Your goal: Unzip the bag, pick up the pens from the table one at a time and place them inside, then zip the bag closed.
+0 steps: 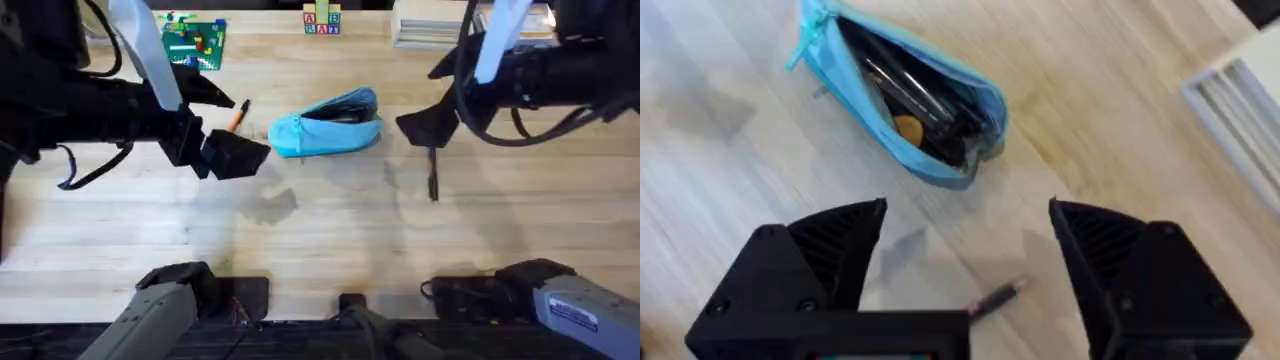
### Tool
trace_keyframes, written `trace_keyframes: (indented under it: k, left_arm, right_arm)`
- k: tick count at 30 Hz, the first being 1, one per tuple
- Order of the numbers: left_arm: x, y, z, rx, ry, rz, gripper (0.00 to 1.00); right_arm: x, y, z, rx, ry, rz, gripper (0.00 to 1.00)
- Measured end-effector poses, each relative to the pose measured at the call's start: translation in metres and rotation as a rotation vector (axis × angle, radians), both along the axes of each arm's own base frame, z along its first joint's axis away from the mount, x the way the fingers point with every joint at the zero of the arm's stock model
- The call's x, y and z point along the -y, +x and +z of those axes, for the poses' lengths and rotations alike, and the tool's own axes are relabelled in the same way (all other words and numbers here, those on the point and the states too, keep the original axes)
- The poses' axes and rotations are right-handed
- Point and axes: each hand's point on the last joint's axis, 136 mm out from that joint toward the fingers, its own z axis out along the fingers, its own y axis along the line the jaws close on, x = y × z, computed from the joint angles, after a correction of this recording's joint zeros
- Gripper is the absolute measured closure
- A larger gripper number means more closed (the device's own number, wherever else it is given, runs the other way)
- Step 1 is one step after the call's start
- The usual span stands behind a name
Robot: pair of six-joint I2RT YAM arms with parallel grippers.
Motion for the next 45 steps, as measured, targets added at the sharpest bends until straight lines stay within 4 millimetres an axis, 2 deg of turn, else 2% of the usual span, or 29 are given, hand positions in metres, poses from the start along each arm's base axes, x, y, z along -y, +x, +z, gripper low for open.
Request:
trace_keyframes:
  k: [12, 17, 18, 21, 28, 36, 40, 41, 45]
  left_arm:
    - [0.0, 0.0, 0.0, 0.0, 0.0, 0.0, 0.007]
    - [0.0, 0.0, 0.0, 0.0, 0.0, 0.0, 0.007]
    - [0.0, 0.0, 0.0, 0.0, 0.0, 0.0, 0.007]
    - [0.0, 0.0, 0.0, 0.0, 0.0, 0.0, 0.007]
    - [-0.005, 0.001, -0.004, -0.013, 0.028, 0.025, 0.007]
    - [-0.024, 0.008, -0.012, -0.076, 0.078, 0.179, 0.007]
    - [-0.034, 0.01, -0.017, -0.098, 0.116, 0.241, 0.007]
    - [-0.04, 0.011, -0.019, -0.107, 0.144, 0.271, 0.007]
    - [-0.045, 0.011, -0.021, -0.114, 0.166, 0.295, 0.007]
  right_arm:
    - [0.051, -0.036, 0.008, -0.123, -0.005, -0.418, 0.005]
    - [0.067, -0.049, 0.0, -0.202, -0.009, -0.569, 0.004]
    - [0.076, -0.056, -0.007, -0.253, -0.014, -0.658, 0.004]
    - [0.082, -0.06, -0.011, -0.28, -0.016, -0.726, 0.004]
    - [0.089, -0.068, -0.016, -0.319, -0.028, -0.783, 0.004]
    - [0.089, -0.069, -0.021, -0.358, -0.021, -0.826, 0.004]
    - [0.088, -0.065, -0.037, -0.431, -0.04, -0.869, 0.004]
    - [0.088, -0.062, -0.051, -0.492, -0.07, -0.891, 0.005]
    - [0.087, -0.058, -0.077, -0.588, -0.133, -0.914, 0.004]
